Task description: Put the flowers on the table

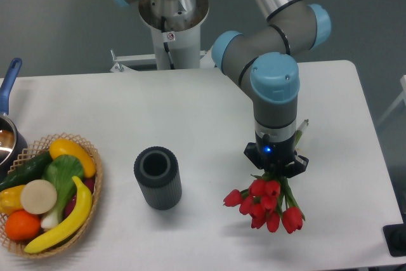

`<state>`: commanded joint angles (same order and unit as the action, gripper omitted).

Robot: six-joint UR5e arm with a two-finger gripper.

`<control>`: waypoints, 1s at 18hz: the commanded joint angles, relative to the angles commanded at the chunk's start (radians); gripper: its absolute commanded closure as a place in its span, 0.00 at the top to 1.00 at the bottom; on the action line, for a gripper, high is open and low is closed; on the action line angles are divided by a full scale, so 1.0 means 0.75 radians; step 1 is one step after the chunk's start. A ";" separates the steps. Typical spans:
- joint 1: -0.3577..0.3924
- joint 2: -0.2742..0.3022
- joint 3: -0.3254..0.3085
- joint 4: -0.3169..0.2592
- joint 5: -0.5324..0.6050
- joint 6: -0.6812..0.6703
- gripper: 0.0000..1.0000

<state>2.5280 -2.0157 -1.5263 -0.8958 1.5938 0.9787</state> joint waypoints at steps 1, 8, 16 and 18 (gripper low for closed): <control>0.000 0.000 0.000 0.002 0.000 0.000 0.15; -0.008 -0.018 -0.002 0.000 0.000 -0.010 0.15; -0.057 -0.092 -0.014 0.014 0.014 -0.061 1.00; -0.067 -0.096 -0.014 0.018 0.016 -0.061 1.00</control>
<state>2.4774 -2.0877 -1.5370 -0.8820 1.6061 0.9327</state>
